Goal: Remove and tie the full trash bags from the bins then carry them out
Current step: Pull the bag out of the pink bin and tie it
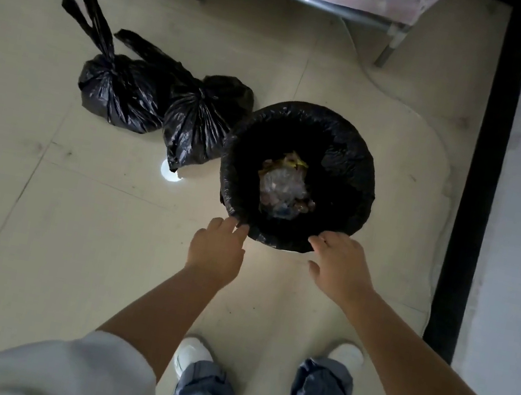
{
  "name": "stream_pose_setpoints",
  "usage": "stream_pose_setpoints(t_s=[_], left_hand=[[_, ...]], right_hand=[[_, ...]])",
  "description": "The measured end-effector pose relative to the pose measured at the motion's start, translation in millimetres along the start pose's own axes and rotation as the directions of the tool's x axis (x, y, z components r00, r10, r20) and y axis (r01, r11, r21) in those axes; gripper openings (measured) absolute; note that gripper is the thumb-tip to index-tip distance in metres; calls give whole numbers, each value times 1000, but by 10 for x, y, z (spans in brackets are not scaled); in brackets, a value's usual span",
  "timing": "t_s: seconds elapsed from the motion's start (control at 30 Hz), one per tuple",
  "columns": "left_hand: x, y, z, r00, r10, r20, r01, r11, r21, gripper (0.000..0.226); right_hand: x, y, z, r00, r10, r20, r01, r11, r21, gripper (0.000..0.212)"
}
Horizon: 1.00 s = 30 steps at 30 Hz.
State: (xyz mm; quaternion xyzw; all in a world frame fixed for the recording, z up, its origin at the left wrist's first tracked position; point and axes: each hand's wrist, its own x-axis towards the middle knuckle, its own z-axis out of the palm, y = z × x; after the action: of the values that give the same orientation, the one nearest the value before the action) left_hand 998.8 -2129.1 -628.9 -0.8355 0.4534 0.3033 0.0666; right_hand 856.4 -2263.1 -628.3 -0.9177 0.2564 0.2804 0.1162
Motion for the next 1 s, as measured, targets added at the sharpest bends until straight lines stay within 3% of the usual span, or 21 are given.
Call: stream_pose_setpoints(t_s=[0.1, 0.17, 0.3, 0.33, 0.4, 0.5, 0.63, 0.77, 0.83, 0.9, 1.0], left_hand=[[255, 0, 238, 990, 110, -88, -112, 994, -14, 46], [438, -62, 317, 947, 250, -200, -252, 968, 13, 39], [661, -185, 355, 774, 483, -410, -473, 871, 132, 32], [712, -193, 351, 753, 513, -412, -490, 855, 170, 36], [798, -194, 342, 781, 510, -360, -495, 858, 140, 42], [916, -261, 305, 859, 409, -307, -455, 885, -96, 33], [938, -293, 311, 880, 386, -276, -409, 912, -30, 31], [928, -243, 277, 885, 261, -385, -332, 934, -129, 27], [964, -219, 285, 847, 188, -498, -224, 974, -12, 25], [997, -173, 283, 801, 44, -597, 5, 997, 80, 27], [1031, -148, 292, 784, -143, -604, 230, 971, 69, 30]], right_hand=[[228, 92, 215, 995, -97, 3, 97, 995, -24, 54], [410, 170, 260, 985, -170, 41, 172, 985, -30, 52], [681, 339, 197, 940, -339, 22, 335, 937, 101, 28], [740, 357, 167, 928, -371, 30, 365, 923, 124, 21], [875, 360, 116, 906, -416, 71, 409, 907, 99, 10], [1066, 367, 2, 895, -440, 68, 440, 898, 23, 24], [1199, 463, -102, 914, -391, -110, 398, 916, 48, 8], [1223, 444, -45, 901, -289, -324, 325, 943, 64, 19], [1219, 450, 5, 876, -254, -411, 306, 950, 66, 20], [1171, 498, 36, 862, -253, -440, 319, 945, 80, 25], [1047, 627, 92, 874, -303, -379, 331, 944, 7, 43]])
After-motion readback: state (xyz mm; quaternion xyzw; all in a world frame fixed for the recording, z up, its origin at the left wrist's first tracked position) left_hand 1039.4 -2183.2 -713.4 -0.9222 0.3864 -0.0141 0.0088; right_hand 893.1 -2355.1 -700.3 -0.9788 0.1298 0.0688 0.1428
